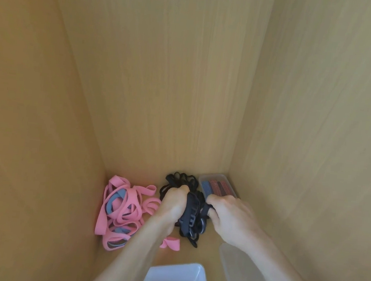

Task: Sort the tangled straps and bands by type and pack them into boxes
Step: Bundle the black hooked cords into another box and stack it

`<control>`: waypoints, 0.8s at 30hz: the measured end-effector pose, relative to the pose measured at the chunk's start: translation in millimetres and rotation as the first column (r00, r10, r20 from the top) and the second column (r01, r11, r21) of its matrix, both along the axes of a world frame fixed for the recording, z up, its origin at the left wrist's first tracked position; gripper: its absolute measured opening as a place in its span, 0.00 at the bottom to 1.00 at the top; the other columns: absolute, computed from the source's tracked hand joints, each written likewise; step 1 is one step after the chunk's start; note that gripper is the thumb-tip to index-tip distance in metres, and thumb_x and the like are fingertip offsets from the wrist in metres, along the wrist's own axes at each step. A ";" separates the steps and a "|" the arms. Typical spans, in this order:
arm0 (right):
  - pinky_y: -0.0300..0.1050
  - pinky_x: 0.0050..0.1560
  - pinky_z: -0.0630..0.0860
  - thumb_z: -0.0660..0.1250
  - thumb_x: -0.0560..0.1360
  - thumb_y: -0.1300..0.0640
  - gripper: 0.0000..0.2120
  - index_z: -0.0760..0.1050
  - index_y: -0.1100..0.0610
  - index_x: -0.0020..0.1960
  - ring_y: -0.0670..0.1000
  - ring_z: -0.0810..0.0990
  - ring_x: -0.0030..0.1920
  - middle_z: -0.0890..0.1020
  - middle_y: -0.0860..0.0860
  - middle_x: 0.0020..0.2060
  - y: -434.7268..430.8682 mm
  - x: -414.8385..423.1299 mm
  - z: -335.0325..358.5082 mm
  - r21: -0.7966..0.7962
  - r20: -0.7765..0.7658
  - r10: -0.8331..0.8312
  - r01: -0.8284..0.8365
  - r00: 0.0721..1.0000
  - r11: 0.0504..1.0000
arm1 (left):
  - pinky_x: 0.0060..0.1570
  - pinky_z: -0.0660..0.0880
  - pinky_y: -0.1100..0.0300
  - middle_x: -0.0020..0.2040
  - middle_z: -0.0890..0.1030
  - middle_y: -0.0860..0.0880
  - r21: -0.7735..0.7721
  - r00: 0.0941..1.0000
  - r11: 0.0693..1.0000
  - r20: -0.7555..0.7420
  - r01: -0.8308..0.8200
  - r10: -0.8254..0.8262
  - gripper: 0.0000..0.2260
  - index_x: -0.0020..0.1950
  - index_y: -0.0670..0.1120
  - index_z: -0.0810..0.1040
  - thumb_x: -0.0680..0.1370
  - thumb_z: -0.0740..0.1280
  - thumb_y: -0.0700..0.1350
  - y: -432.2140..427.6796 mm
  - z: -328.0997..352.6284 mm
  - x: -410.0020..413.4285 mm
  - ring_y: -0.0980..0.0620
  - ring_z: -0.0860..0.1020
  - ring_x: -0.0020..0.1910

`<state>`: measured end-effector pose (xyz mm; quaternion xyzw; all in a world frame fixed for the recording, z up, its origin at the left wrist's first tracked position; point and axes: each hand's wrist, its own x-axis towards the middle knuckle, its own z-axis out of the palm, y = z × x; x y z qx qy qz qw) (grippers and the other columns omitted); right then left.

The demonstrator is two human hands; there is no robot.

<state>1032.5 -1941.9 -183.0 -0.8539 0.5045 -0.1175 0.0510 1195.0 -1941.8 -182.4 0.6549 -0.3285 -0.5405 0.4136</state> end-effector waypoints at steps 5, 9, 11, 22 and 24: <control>0.51 0.35 0.76 0.62 0.80 0.53 0.07 0.77 0.50 0.45 0.50 0.77 0.34 0.79 0.47 0.32 -1.8 4.4 -3.9 0.107 0.187 -0.031 0.011 0.982 0.994 | 0.33 0.62 0.57 0.27 0.65 0.52 -0.083 0.984 0.996 0.175 0.019 -0.004 0.13 0.34 0.47 0.65 0.80 0.55 0.43 -0.5 -3.0 -0.6 0.52 0.64 0.29; 0.56 0.32 0.76 0.64 0.78 0.58 0.10 0.76 0.52 0.38 0.50 0.74 0.27 0.79 0.48 0.30 1.7 9.4 -5.7 0.208 0.359 -0.143 0.070 0.922 0.976 | 0.32 0.60 0.57 0.25 0.63 0.54 -0.161 0.982 0.986 0.173 -0.043 0.071 0.15 0.32 0.48 0.63 0.80 0.54 0.41 2.2 -6.1 -4.6 0.52 0.62 0.28; 0.51 0.31 0.74 0.64 0.78 0.61 0.12 0.76 0.51 0.37 0.46 0.71 0.26 0.79 0.47 0.30 7.4 13.1 -5.8 0.230 0.409 -0.165 0.073 0.897 0.970 | 0.31 0.60 0.58 0.25 0.63 0.54 -0.173 0.978 0.982 0.177 -0.081 0.112 0.15 0.33 0.47 0.63 0.80 0.54 0.41 4.3 -10.2 -5.1 0.53 0.62 0.27; 0.30 0.34 0.70 0.74 0.75 0.59 0.05 0.84 0.50 0.49 0.40 0.75 0.30 0.80 0.38 0.30 25.0 22.3 -10.7 0.342 0.675 -0.333 0.120 0.658 0.932 | 0.29 0.60 0.59 0.19 0.62 0.57 -0.221 0.956 0.941 0.089 -0.255 0.280 0.17 0.31 0.47 0.61 0.81 0.53 0.42 10.4 -17.0 -12.1 0.58 0.60 0.20; 0.34 0.42 0.75 0.75 0.75 0.59 0.06 0.84 0.51 0.51 0.42 0.78 0.37 0.81 0.41 0.40 30.1 26.6 -14.1 0.277 0.686 -0.303 0.147 0.661 0.949 | 0.29 0.60 0.58 0.20 0.63 0.57 -0.225 0.950 0.929 0.041 -0.294 0.311 0.17 0.31 0.47 0.61 0.80 0.53 0.42 10.8 -16.3 -14.5 0.58 0.61 0.21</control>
